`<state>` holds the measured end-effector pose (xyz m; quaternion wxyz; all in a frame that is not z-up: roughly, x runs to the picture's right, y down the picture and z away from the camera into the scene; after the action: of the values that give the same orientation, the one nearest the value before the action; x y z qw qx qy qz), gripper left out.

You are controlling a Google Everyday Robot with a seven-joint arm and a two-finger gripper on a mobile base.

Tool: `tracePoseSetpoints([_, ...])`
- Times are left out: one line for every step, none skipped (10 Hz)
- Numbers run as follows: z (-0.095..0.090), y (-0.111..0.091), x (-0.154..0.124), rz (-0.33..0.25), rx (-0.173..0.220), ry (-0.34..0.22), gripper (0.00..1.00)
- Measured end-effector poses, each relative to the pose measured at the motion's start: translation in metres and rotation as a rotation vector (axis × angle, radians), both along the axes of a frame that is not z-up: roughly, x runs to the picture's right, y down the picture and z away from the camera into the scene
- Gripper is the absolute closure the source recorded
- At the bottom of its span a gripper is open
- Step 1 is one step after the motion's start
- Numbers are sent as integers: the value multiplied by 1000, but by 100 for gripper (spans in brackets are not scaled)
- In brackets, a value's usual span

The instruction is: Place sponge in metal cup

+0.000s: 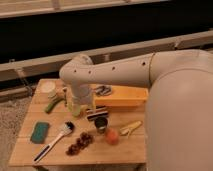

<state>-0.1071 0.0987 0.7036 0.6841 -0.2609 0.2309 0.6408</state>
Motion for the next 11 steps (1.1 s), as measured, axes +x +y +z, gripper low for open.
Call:
tracePoseSetpoints([0,0,0,0,0,0,35])
tracePoseSetpoints([0,0,-1,-2,1,0,35])
tracePoseSetpoints([0,0,-1,-9,6,-1,35])
tracePoseSetpoints([-1,1,-9,-23,13,-8,35])
tracePoseSetpoints([-3,0,-22,-32,19,-15,35])
tracePoseSetpoints([-2,0,-45,-45,25,-26,35])
tracePoseSetpoints([-1,1,-65,-52,24,-37,35])
tracePoseSetpoints([2,1,-92,-67,28,-53,35])
tracePoseSetpoints([4,3,-118,-79,27,-69,35])
tracePoseSetpoints([7,6,-141,-91,27,-83,35])
tracePoseSetpoints([10,9,-157,-103,29,-92,35])
